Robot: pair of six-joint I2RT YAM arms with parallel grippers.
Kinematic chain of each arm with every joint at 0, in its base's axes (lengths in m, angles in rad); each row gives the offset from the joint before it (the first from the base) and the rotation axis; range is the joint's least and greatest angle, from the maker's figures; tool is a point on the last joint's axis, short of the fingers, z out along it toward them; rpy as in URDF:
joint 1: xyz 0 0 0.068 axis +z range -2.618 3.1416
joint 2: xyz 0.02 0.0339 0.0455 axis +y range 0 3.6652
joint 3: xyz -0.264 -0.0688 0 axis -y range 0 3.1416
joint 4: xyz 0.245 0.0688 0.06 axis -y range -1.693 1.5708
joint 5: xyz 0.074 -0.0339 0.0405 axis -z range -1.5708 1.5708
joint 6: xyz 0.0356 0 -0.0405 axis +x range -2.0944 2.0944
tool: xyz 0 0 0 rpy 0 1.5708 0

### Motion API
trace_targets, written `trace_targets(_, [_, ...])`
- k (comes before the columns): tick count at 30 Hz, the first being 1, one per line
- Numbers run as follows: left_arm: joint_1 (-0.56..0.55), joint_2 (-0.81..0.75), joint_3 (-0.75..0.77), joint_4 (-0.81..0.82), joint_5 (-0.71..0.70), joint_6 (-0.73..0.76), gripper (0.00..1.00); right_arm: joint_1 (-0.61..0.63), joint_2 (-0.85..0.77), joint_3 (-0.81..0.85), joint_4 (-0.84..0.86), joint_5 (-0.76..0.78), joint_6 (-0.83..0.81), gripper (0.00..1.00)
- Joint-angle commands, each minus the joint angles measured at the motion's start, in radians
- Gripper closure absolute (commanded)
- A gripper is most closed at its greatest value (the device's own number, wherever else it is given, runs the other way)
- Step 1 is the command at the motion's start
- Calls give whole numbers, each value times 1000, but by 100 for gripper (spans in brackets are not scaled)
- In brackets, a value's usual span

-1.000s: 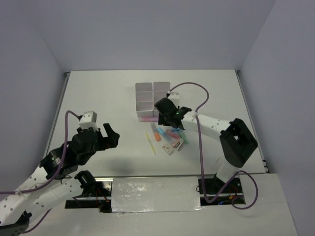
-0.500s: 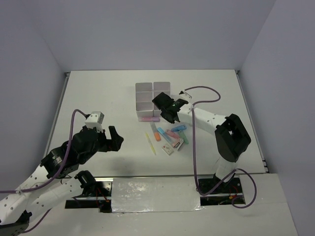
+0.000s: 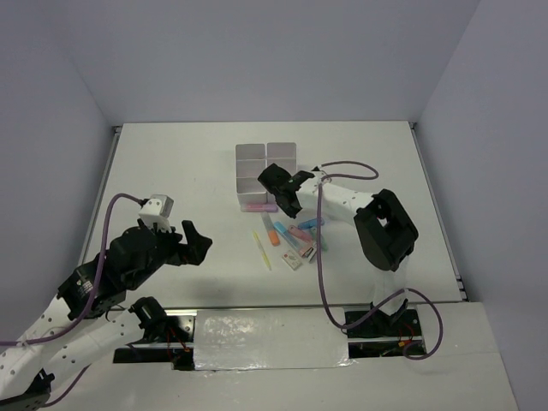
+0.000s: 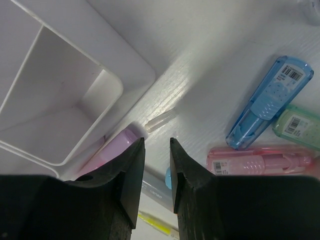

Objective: Sort the stationery into containers
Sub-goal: Pick up the pen cap from the center of the board.

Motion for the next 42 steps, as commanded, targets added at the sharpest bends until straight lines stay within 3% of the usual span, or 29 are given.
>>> trace_targets(1, [-3, -11, -4, 52, 42, 37, 1, -7, 20, 49, -52, 29, 88, 66])
trace_targets(19, [-3, -64, -47, 119, 149, 71, 1, -45, 109, 80, -6, 3, 91, 66])
trace_targets(31, [-3, -83, -52, 124, 149, 71, 1, -43, 128, 78, 32, -32, 83, 57])
trace_targets(42, [-3, -89, -50, 119, 145, 68, 1, -45, 170, 99, -14, -54, 122, 58])
